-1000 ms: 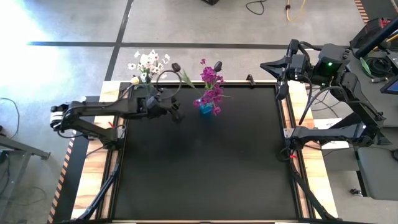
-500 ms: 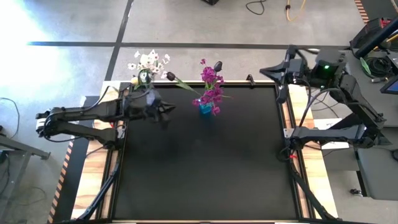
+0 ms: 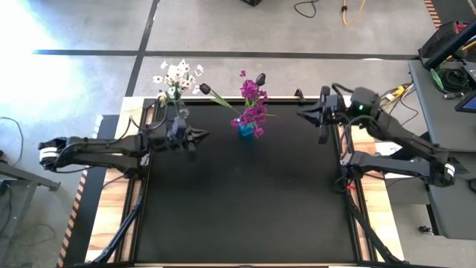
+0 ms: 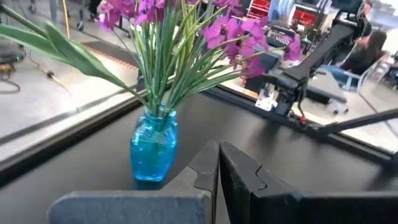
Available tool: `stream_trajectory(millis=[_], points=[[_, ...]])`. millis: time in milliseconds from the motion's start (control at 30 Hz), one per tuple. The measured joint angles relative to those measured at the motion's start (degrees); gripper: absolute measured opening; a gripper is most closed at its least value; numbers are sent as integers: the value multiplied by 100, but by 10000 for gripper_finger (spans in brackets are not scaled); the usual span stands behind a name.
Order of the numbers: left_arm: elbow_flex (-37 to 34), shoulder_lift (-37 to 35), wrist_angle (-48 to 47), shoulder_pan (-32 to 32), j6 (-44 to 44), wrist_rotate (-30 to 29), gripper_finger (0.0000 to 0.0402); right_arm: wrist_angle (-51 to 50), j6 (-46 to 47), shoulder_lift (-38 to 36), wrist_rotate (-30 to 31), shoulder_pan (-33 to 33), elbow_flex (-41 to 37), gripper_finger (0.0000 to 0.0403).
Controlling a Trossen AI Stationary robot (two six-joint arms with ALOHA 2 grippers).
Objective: Sort flowers into vase by color
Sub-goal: Return to Home Position
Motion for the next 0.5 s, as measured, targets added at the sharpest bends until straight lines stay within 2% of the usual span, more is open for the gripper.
stream_trajectory(millis=[167, 333, 500], points=[[-294, -266, 51, 181, 391, 336, 0, 1028, 158, -277, 161, 170, -1249, 9], [-879, -739, 249, 186, 610, 305, 0, 2025, 296, -401, 351, 277, -2326, 9], [-1422, -1312, 403, 191, 861, 59, 0, 3452, 561, -581, 498, 277, -3466, 9]])
